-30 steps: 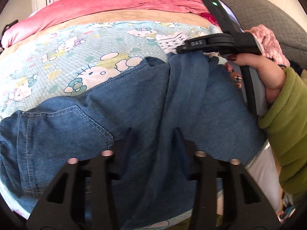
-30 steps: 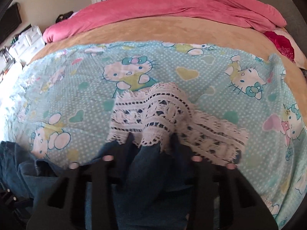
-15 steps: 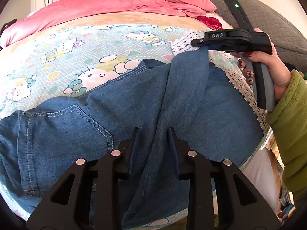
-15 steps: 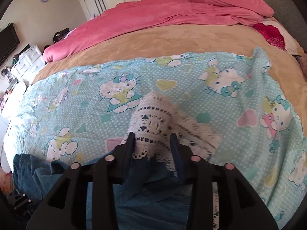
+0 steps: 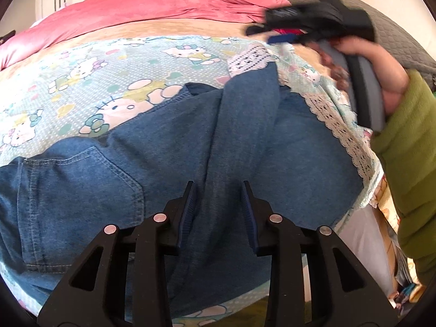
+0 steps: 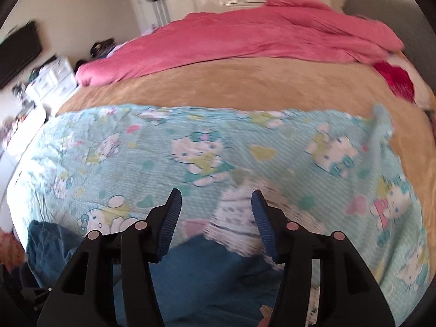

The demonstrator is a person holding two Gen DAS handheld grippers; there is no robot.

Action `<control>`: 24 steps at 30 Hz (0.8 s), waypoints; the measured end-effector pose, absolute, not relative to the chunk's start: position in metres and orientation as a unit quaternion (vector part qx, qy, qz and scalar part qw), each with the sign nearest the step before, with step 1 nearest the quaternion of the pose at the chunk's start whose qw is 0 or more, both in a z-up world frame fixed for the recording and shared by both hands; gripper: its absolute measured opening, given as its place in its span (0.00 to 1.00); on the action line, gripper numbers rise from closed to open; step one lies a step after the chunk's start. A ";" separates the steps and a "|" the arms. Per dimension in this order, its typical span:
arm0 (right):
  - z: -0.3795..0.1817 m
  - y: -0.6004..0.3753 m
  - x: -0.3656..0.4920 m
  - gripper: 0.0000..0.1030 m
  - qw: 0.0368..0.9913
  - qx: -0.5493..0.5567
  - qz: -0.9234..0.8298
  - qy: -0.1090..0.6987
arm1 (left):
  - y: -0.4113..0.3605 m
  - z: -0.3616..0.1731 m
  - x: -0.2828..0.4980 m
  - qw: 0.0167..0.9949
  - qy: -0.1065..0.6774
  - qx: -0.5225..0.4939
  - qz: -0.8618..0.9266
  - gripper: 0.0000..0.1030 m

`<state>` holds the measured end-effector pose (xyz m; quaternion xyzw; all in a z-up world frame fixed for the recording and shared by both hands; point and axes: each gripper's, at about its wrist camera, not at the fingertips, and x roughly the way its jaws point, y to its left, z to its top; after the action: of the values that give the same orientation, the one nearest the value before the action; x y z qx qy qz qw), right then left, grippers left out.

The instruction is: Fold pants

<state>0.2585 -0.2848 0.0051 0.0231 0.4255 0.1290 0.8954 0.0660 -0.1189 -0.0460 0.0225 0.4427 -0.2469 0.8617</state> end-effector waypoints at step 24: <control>0.002 -0.332 0.250 0.11 0.898 0.088 0.116 0.414 | -0.108 -0.052 0.072 0.863 0.440 0.020 -0.247 0.31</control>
<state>0.2496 -0.3319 0.0016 0.0882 0.4144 0.1162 0.8983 0.0717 -0.1082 -0.0515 0.0202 0.4401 -0.2466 0.8632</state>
